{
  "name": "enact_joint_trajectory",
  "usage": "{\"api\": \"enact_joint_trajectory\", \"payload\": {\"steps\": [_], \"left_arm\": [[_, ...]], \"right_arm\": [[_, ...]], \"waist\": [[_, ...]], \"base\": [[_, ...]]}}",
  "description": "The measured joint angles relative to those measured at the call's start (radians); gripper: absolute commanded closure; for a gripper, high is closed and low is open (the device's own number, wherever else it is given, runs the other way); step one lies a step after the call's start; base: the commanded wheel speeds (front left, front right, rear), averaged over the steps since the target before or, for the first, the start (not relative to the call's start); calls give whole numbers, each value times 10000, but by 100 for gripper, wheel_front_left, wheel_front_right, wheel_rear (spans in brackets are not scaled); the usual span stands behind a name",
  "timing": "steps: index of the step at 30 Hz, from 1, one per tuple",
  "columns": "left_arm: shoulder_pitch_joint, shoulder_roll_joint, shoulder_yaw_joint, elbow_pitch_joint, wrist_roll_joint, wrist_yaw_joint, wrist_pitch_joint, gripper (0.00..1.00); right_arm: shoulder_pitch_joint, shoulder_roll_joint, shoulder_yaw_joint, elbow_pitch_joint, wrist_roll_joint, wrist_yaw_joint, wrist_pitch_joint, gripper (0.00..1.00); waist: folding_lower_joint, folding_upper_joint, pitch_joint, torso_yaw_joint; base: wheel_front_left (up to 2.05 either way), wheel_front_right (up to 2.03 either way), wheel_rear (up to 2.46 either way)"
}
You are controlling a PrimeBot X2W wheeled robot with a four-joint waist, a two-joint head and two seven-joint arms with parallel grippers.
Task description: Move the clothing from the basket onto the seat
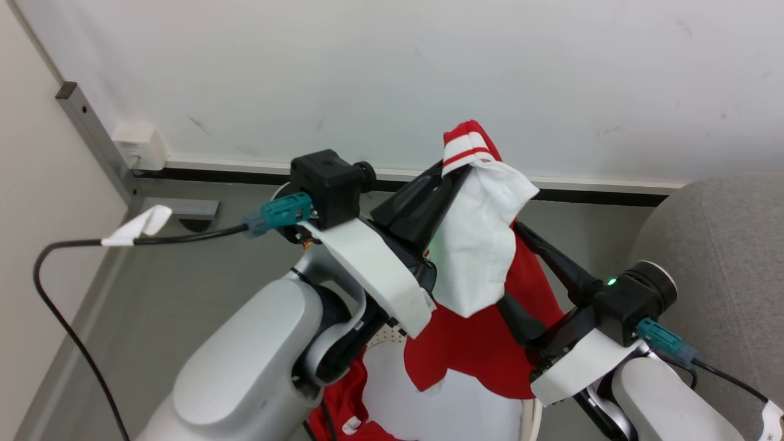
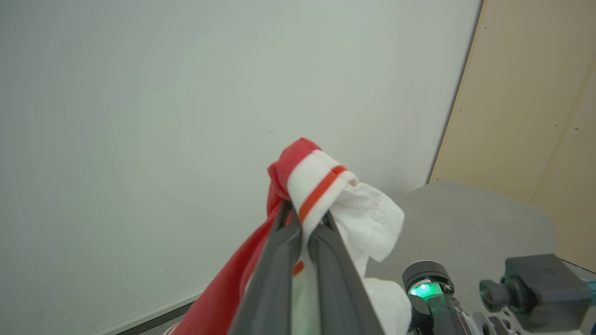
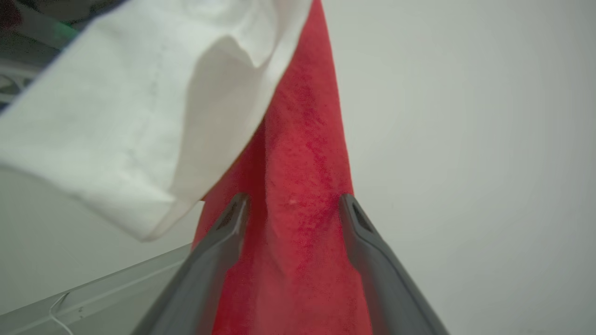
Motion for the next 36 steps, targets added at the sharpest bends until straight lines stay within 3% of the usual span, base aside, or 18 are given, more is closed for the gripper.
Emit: {"api": "enact_joint_trajectory", "payload": {"steps": [11, 19, 20, 21, 30, 36], "left_arm": [[119, -332, -715, -305, 12, -171, 253, 100], [128, -439, -959, -648, 12, -182, 435, 100], [132, -437, -947, -663, 12, -176, 437, 100], [142, -426, -928, -662, 10, -163, 437, 100], [255, -219, -744, -598, -23, -12, 374, 100], [500, 4, -589, -466, -130, 104, 280, 100]], "right_arm": [[-511, -199, 1152, 1726, 991, 0, 1337, 0], [-918, 82, 1848, 3081, 1618, 0, 1151, 2], [-940, 113, 1935, 3239, 1695, 0, 1137, 54], [-964, 146, 2000, 3377, 1747, 0, 1062, 100], [-1083, 232, 2036, 3682, 2088, 0, 339, 100], [-994, 215, 1147, 3219, 2324, 0, 12, 100]], "waist": [[0, 0, -209, 858], [0, 0, -332, 1314], [0, 0, -348, 1357], [0, 0, -361, 1389], [0, 0, -313, 1347], [0, 0, -239, 1073]], "base": [[0, 0, 0], [0, 0, 0], [0, 0, 0], [0, 0, 0], [0, 0, 0], [0, 0, 0]]}}
